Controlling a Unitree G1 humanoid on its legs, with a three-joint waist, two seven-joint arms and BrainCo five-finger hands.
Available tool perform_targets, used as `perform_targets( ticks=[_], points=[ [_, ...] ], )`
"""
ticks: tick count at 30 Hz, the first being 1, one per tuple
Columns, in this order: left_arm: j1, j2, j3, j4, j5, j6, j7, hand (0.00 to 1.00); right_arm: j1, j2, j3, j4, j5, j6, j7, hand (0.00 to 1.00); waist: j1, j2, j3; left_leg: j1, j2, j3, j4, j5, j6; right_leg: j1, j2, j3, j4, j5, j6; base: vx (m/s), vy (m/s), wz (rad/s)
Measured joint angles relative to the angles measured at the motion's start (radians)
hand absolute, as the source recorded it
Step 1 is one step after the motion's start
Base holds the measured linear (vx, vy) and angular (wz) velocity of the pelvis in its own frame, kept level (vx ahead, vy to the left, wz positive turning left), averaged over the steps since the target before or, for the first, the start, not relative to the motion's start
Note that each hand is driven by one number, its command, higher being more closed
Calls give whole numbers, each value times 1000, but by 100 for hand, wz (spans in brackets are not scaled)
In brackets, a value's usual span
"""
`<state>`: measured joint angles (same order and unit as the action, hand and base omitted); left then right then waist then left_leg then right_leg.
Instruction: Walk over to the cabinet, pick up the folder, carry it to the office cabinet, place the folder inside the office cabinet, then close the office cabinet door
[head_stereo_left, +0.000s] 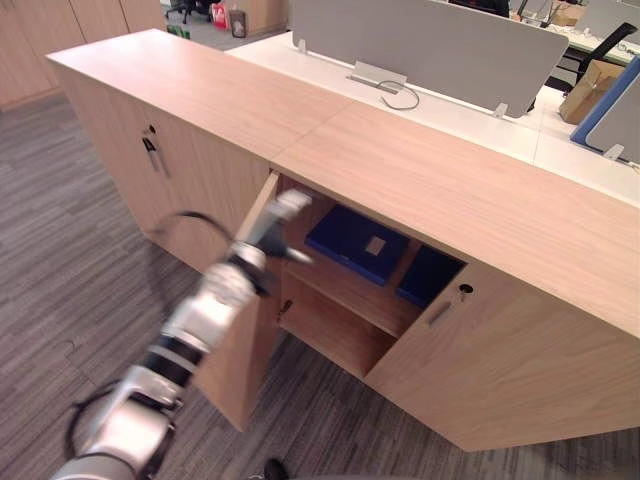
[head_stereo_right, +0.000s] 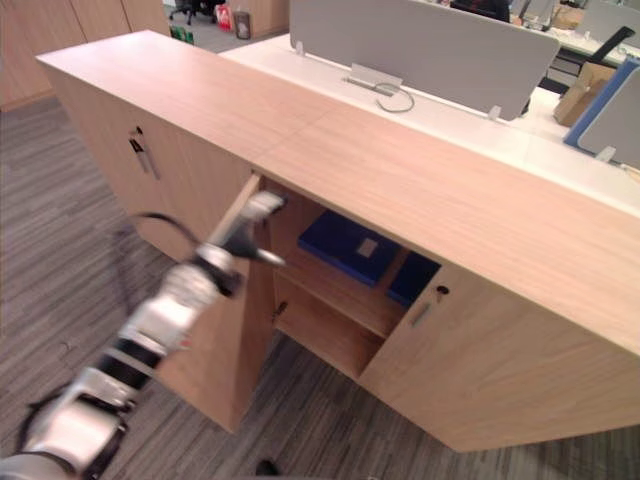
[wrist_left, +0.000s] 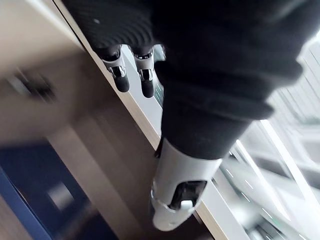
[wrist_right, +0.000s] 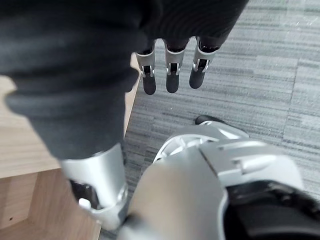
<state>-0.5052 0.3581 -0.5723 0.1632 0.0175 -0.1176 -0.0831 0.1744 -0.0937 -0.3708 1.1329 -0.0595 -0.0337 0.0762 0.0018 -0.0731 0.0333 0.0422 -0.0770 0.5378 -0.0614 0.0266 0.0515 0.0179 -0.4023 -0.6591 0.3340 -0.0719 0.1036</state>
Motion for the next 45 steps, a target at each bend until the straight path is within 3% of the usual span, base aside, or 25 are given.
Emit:
perform_targets(
  ticks=[3, 6, 11, 17, 23, 31, 34, 36, 38, 39, 40, 41, 42, 43, 45],
  points=[
    [27, -152, -166, -47, -125, -9, -73, 0, -23, -16, 53, -2, 0, -9, 14, 0, -21, 26, -8, 3, 0, 19, 25, -22, -15, -2, -12, 0, 6, -20, 19, -85, 10, -27],
    [84, -217, -236, -118, -232, -24, -143, 0, -19, -36, 82, -3, 0, -11, 24, 0, -34, 44, -14, 3, 15, 31, 37, -29, -14, -1, -4, 1, 3, -45, 23, -88, -41, -18],
    [92, -215, -233, -138, -299, -28, -146, 0, -10, -58, 138, -3, -4, -29, 32, 0, -36, 51, -19, 7, 49, 45, 48, -18, -29, 8, 35, 4, -24, -47, 18, -53, -49, -10],
    [100, -217, -233, -138, -306, -27, -143, 0, -8, -60, 190, -5, -39, -32, 31, 0, -47, 63, -27, -18, 136, 114, 98, -20, -33, 15, 155, 52, -176, 14, -4, -17, -99, -36],
    [162, -221, -263, -133, -303, -27, -144, 0, -23, -64, 228, 2, -41, -29, 27, 0, -74, 79, -33, -38, 202, 159, 142, -32, -59, 16, 234, 99, -274, 43, -30, 42, -136, -33],
    [160, -238, -261, -210, -379, -8, -143, 0, -29, -66, 242, -2, -39, -36, 7, 0, -101, 123, -37, -40, 258, 187, 203, -56, -89, -2, 275, 175, -303, 48, -34, 26, -73, -34],
    [243, -238, -184, -232, -467, -9, -147, 0, -29, -65, 246, -1, -40, -37, 7, 0, -99, 130, -38, -43, 303, 193, 273, -91, -99, 5, 300, 202, -311, 46, -39, 15, -85, -34],
    [354, -231, -63, -231, -582, -5, -147, 0, -29, -64, 248, 2, -40, -38, 0, 0, -92, 132, -30, -66, 369, 185, 411, -124, -77, 13, 322, 233, -309, 37, -59, 33, -164, -44],
    [415, -202, 13, -228, -645, -2, -144, 0, -33, -68, 248, 5, -40, -38, -7, 0, -75, 137, 3, -84, 430, 124, 564, -132, -63, 44, 347, 267, -302, 25, -78, 14, -198, -54],
    [453, -175, 49, -225, -689, 5, -150, 0, -33, -81, 255, 13, -40, -38, -7, 0, -60, 154, 7, -105, 463, 43, 648, -130, -61, 52, 369, 295, -289, 15, -95, 2, -180, -63],
    [473, -159, 65, -224, -706, 5, -155, 0, -34, -88, 258, 15, -40, -38, -7, 0, -59, 157, 8, -120, 474, 0, 684, -128, -59, 55, 374, 309, -288, 10, -101, 27, -140, -65],
    [513, -119, 93, -222, -736, 11, -174, 0, -36, -98, 275, 19, -41, -38, -8, 0, -54, 177, 8, -142, 482, -93, 745, -102, -51, 66, 395, 339, -284, 1, -114, 45, -92, -47],
    [536, -101, 108, -222, -741, 11, -186, 0, -38, -101, 284, 22, -42, -38, -8, 0, -51, 176, 13, -157, 482, -137, 777, -80, -54, 71, 400, 351, -284, -5, -124, 80, -104, -71],
    [601, -59, 142, -221, -736, 9, -206, 0, -60, -105, 293, 45, -44, -38, -7, 0, -41, 175, 19, -216, 456, -260, 872, -102, -90, 79, 398, 393, -271, -18, -145, 81, -66, -63],
    [672, -25, 174, -200, -713, -1, -226, 0, -73, -109, 295, 63, -46, -34, -7, 0, -18, 172, 27, -254, 381, -342, 905, -229, -108, 79, 393, 417, -250, -18, -146, 108, 3, -68]
  ],
)
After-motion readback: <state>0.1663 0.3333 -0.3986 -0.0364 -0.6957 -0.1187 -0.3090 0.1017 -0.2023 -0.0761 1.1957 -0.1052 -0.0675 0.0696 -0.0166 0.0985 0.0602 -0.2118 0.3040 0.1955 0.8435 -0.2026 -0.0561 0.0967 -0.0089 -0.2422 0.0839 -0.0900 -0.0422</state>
